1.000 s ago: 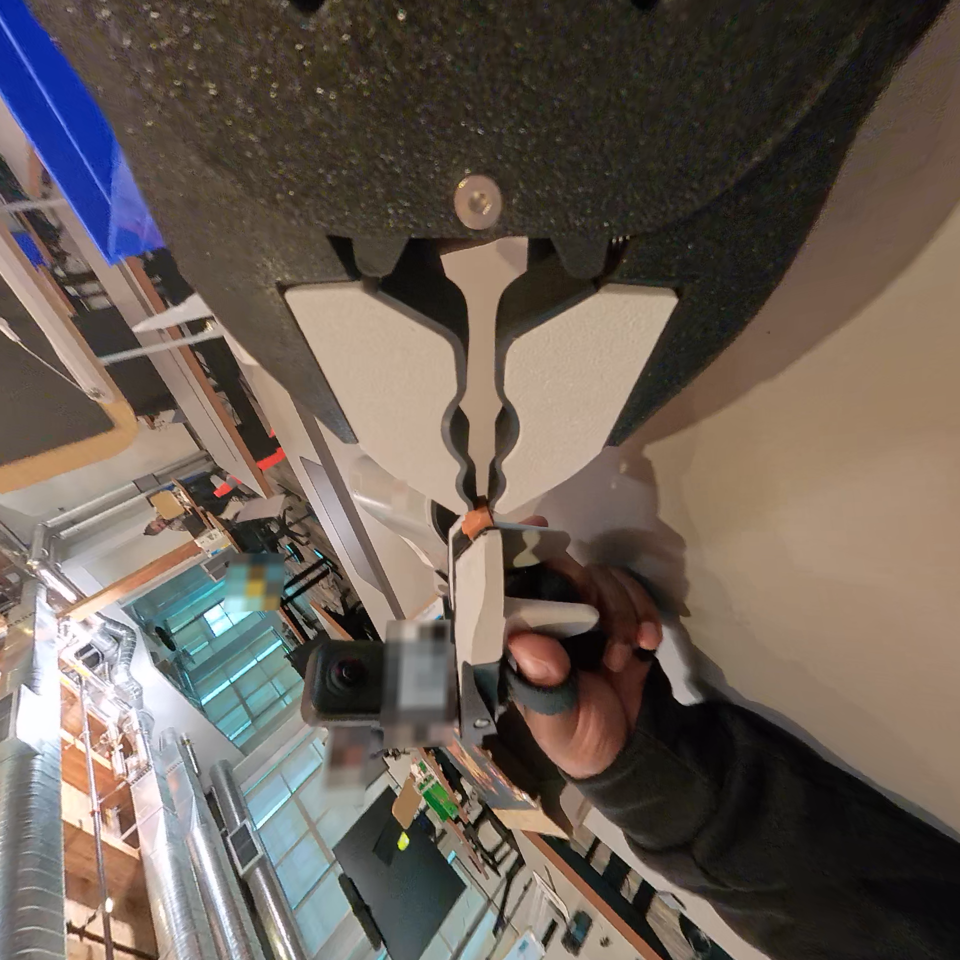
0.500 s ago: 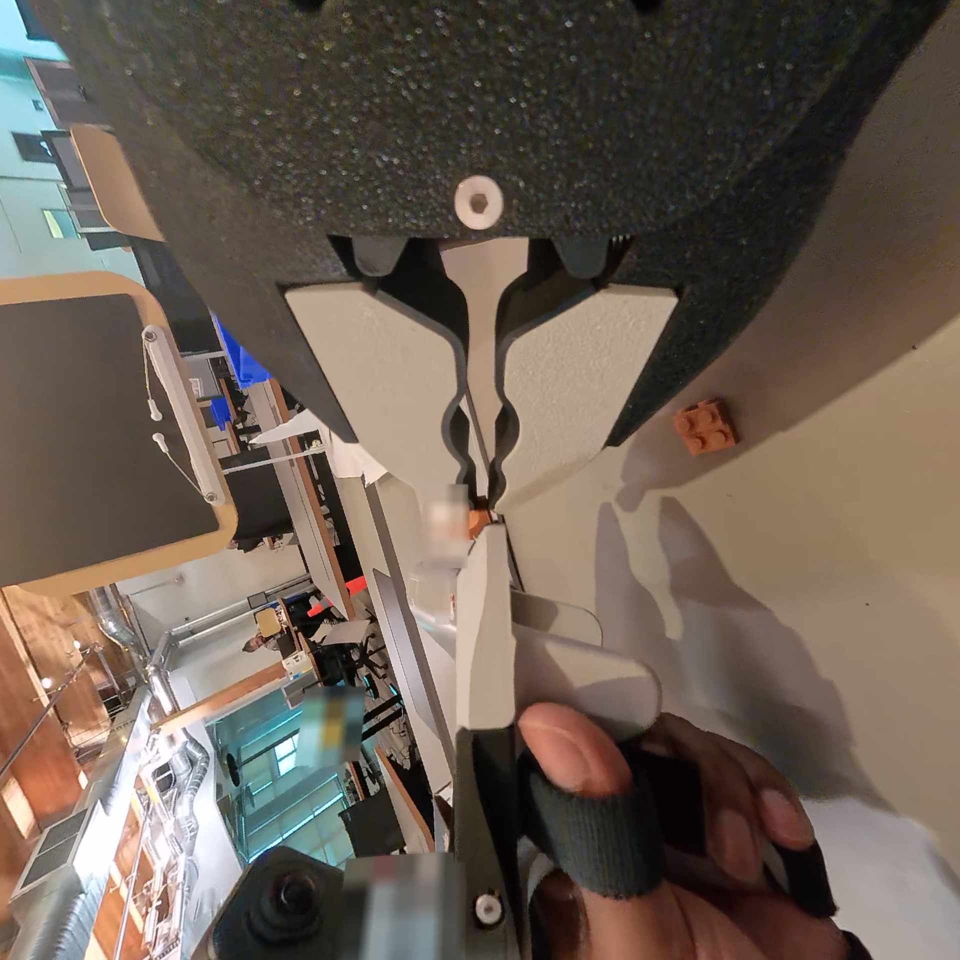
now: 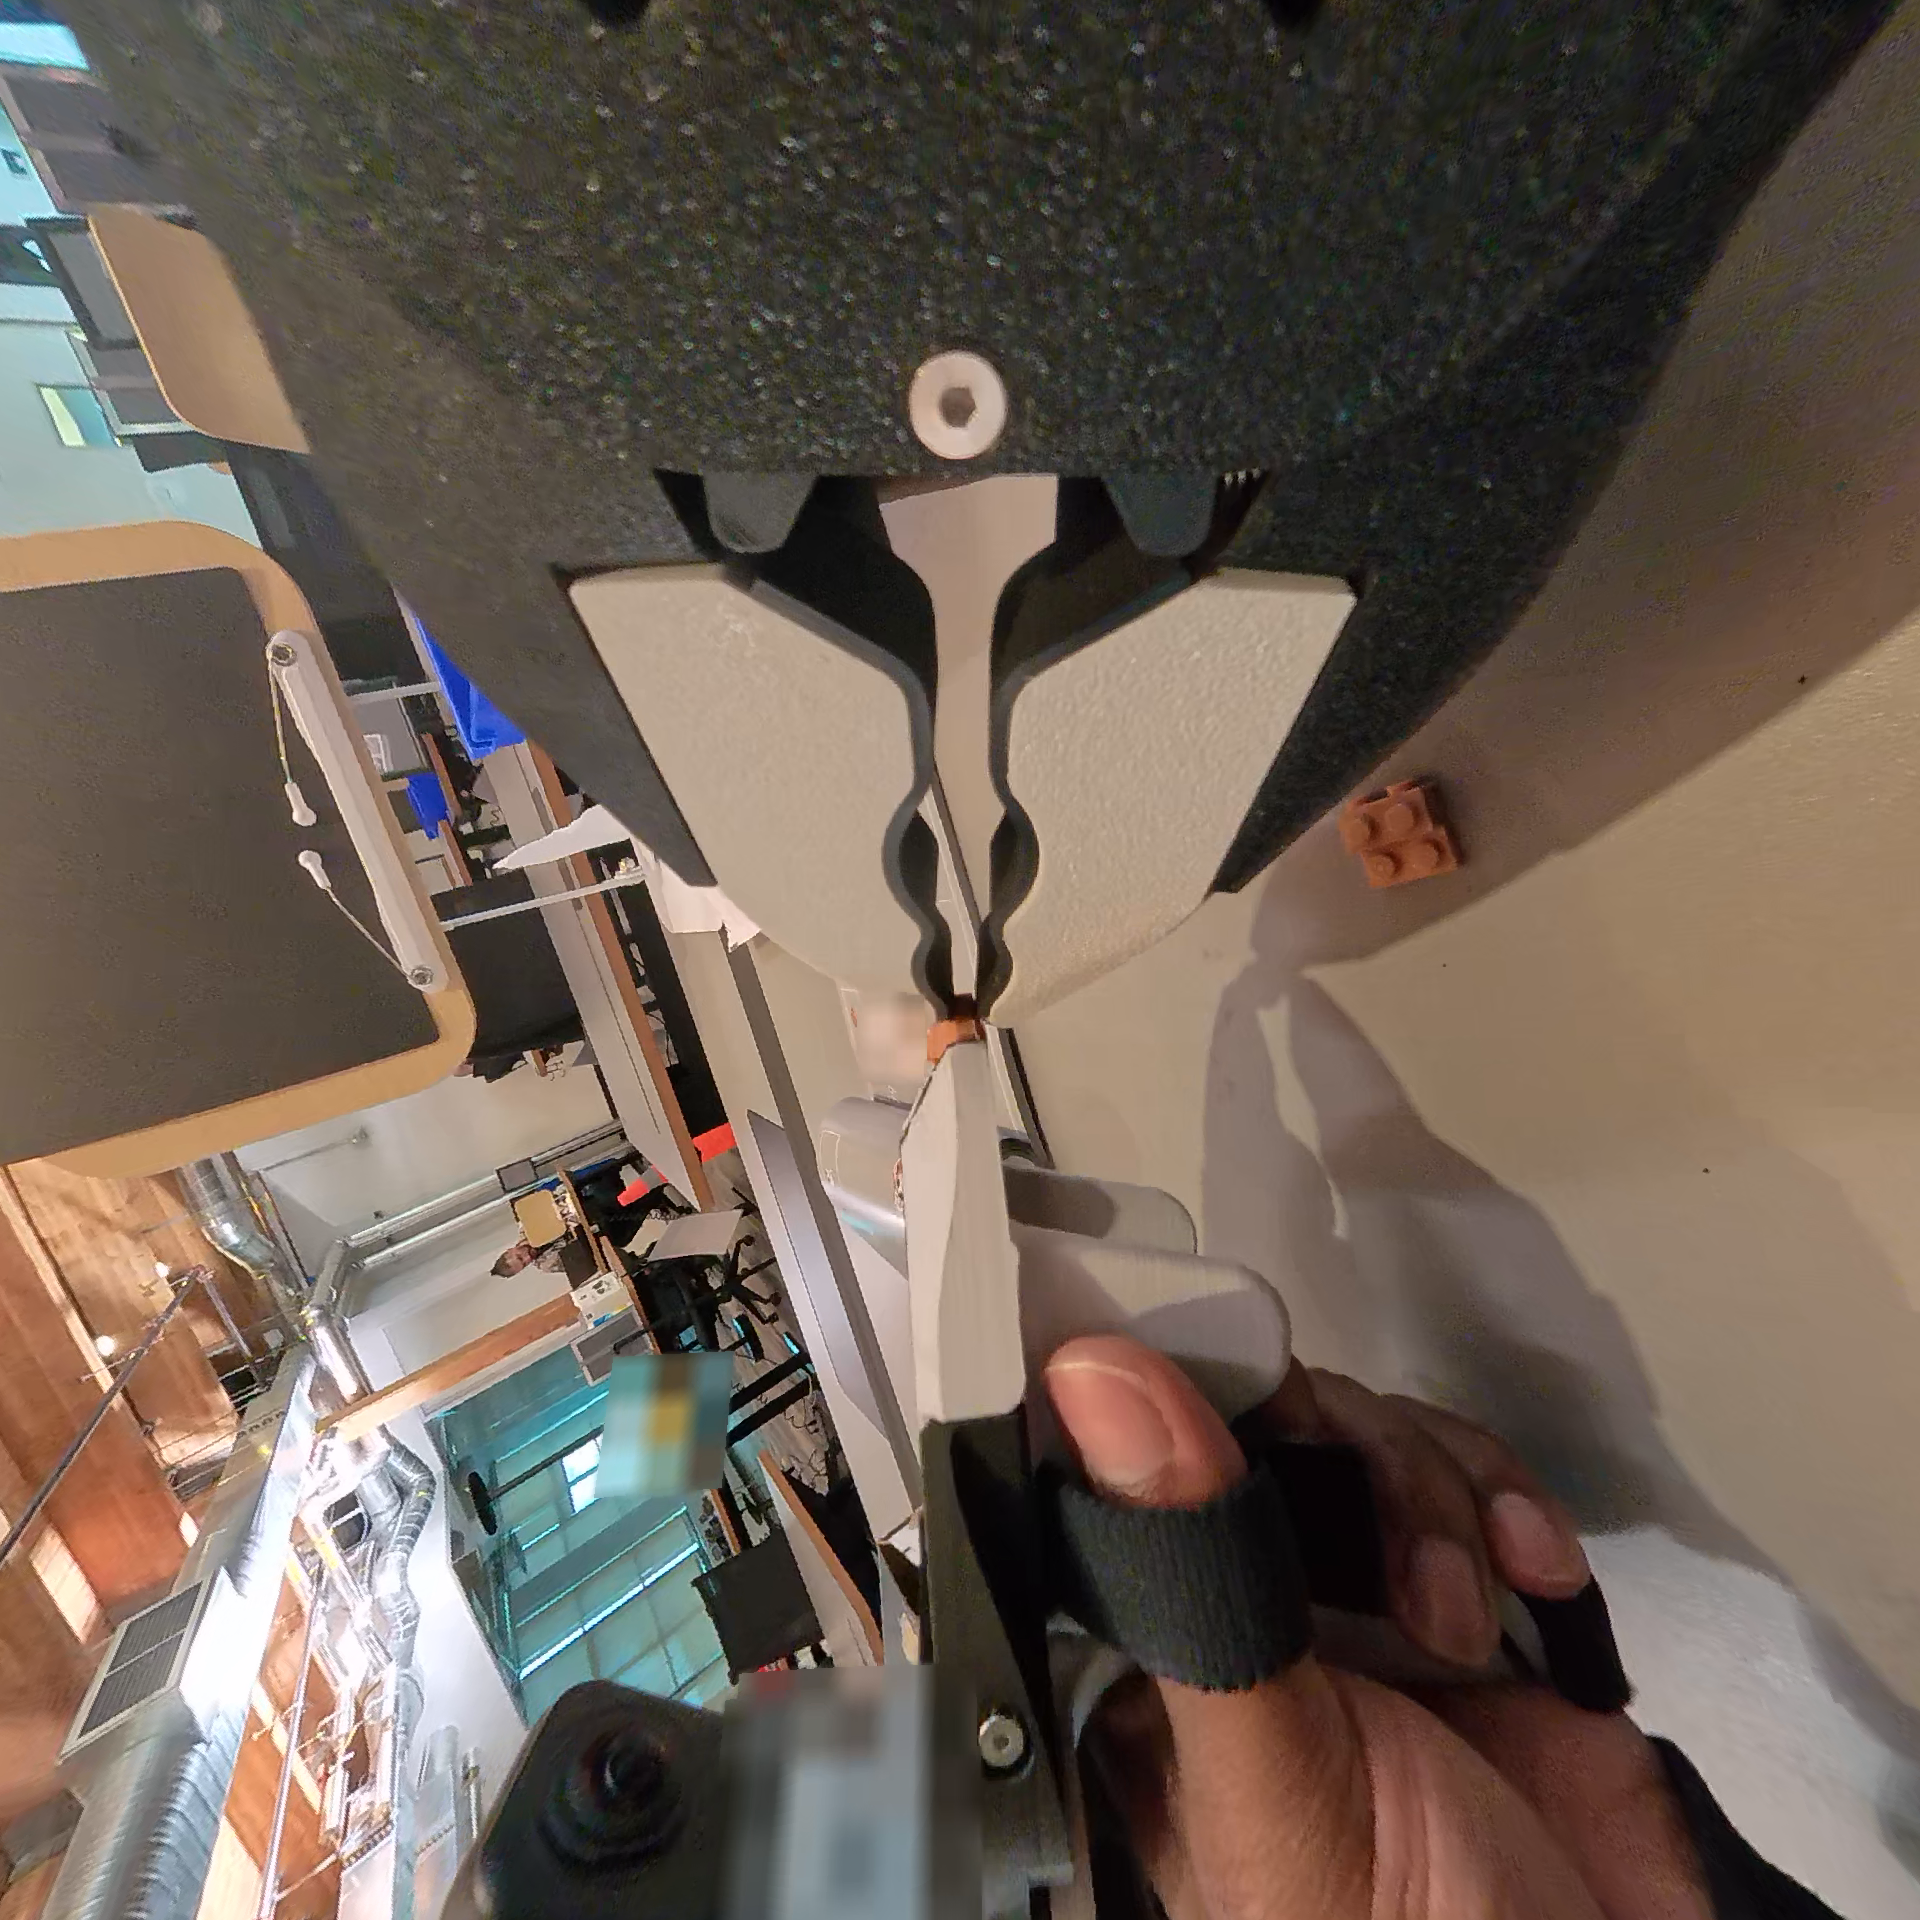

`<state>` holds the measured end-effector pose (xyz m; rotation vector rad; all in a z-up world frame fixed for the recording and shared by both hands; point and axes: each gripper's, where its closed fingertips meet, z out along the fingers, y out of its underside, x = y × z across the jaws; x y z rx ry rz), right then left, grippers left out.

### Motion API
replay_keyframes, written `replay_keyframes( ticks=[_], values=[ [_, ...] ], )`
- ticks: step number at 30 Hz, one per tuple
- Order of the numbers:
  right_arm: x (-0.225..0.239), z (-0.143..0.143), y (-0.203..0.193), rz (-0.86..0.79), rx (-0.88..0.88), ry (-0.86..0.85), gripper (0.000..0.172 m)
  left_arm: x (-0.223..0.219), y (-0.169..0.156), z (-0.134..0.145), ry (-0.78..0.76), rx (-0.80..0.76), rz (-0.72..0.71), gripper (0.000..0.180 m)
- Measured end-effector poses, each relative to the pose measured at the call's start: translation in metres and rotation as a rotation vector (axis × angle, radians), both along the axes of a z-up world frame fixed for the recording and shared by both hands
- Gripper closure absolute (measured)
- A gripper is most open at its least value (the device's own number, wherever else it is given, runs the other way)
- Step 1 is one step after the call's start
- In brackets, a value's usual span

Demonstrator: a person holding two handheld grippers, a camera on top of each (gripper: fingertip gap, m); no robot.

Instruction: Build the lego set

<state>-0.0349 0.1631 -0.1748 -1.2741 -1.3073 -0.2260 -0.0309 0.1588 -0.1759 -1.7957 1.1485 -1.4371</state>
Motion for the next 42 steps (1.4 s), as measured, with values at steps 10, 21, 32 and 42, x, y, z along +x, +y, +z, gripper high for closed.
replay_keyframes(
  ticks=[10, 21, 32, 42],
  values=[
    [-0.001, 0.005, -0.004, 0.027, -0.003, 0.036, 0.168, -0.001, -0.004, 0.005, -0.097, -0.123, -0.071, 0.167],
    [0.004, 0.003, 0.003, -0.039, 0.036, -0.027, 0.168, -0.002, 0.007, 0.003, 0.044, 0.11, 0.054, 0.156],
    [0.002, 0.001, 0.002, -0.037, 0.045, -0.043, 0.168, 0.001, 0.003, 0.001, 0.068, 0.173, 0.062, 0.165],
    [0.001, 0.004, 0.0, -0.024, 0.044, -0.017, 0.168, 0.0, 0.002, 0.003, 0.019, 0.116, 0.02, 0.166]
  ],
)
